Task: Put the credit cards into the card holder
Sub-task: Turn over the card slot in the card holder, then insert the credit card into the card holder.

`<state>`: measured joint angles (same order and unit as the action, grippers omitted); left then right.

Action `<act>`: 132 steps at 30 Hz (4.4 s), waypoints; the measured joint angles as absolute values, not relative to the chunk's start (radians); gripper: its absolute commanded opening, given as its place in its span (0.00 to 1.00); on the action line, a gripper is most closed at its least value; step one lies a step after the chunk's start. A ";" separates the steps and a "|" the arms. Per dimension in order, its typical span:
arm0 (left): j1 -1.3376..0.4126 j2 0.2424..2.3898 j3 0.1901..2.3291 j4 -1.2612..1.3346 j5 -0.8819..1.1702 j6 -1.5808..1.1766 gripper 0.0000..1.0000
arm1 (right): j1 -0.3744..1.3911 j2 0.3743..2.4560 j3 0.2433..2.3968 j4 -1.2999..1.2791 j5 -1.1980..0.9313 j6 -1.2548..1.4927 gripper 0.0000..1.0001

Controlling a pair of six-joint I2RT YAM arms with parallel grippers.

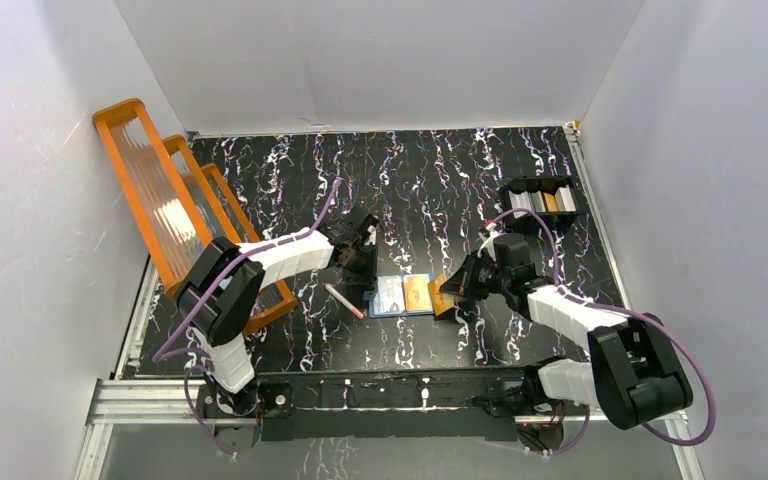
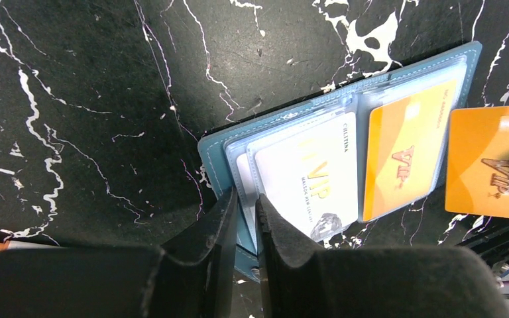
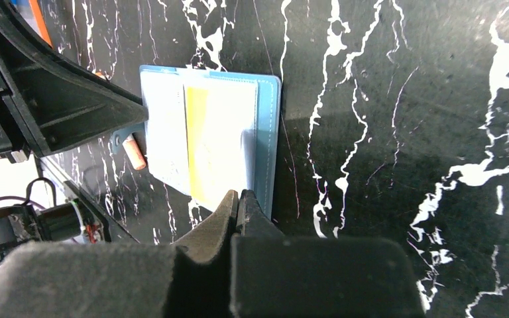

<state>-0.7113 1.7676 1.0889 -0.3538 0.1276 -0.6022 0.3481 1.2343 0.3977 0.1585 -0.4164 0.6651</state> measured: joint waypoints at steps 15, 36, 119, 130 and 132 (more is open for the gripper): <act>-0.710 1.768 1.089 -0.348 0.133 -0.602 0.13 | 0.348 1.242 0.431 0.105 -0.399 0.602 0.00; -0.709 1.768 1.085 -0.336 0.158 -0.620 0.10 | 0.354 1.312 0.439 0.156 -0.456 0.639 0.00; -0.709 1.714 1.051 -0.268 0.245 -0.678 0.35 | 0.367 1.414 0.308 0.509 -0.546 0.767 0.00; -0.709 1.757 1.022 -0.232 0.281 -0.677 0.18 | 0.367 1.331 0.303 0.458 -0.521 0.754 0.00; -0.709 1.760 1.022 -0.231 0.281 -0.676 0.17 | 0.367 1.306 0.303 0.448 -0.513 0.751 0.00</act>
<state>-0.7090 1.7603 1.0218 -0.2314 0.2810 -0.6762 0.3668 1.3056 0.3031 0.4477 -0.5133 0.7509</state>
